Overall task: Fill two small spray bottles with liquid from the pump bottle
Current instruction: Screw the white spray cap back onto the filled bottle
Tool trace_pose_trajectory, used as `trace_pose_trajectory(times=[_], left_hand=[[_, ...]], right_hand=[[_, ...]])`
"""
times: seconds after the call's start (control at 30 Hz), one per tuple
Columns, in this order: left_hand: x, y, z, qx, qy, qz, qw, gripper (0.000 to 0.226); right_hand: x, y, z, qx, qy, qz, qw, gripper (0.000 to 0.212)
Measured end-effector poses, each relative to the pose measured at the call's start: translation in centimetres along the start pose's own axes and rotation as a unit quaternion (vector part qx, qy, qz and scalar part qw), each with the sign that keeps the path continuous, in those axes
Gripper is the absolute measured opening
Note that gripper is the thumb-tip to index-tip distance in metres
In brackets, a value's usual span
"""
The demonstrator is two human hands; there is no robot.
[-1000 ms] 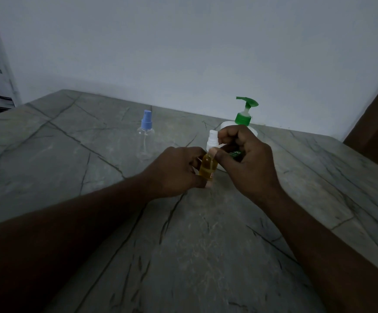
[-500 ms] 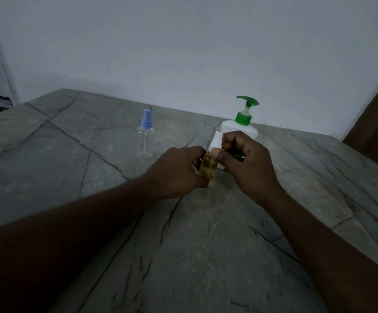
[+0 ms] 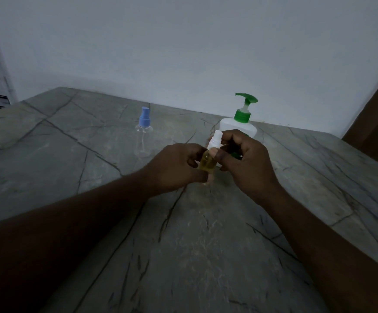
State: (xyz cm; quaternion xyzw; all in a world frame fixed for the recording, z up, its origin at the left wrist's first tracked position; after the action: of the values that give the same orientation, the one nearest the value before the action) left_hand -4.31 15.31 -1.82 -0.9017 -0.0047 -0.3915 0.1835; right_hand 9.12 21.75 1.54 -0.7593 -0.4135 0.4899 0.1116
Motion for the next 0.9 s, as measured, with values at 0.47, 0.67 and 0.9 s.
trace_pose_trajectory(times=[0.47,0.67,0.9], left_hand=[[0.17,-0.08,-0.34,0.022,0.008,0.018,1.000,0.040],[-0.10,-0.15,-0.20,0.021,-0.003,0.006,1.000,0.040],[0.01,-0.16,-0.26,0.025,-0.010,0.017,0.999,0.042]], right_hand=[[-0.12,-0.11,-0.06,0.001,0.015,-0.023,1.000,0.016],[-0.05,0.16,-0.01,-0.015,-0.042,-0.013,0.999,0.044],[-0.01,-0.02,0.05,0.002,-0.005,-0.018,1.000,0.022]])
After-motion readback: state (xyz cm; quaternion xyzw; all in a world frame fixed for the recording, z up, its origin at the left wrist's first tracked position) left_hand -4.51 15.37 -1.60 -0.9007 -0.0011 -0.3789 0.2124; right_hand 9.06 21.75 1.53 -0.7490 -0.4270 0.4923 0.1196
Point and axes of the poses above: each hand's wrist, its own y-axis away from the middle knuckle, its own z-axis out of the palm, x = y × z, the point moved 9 cm from there along -y, towards the middle knuckle
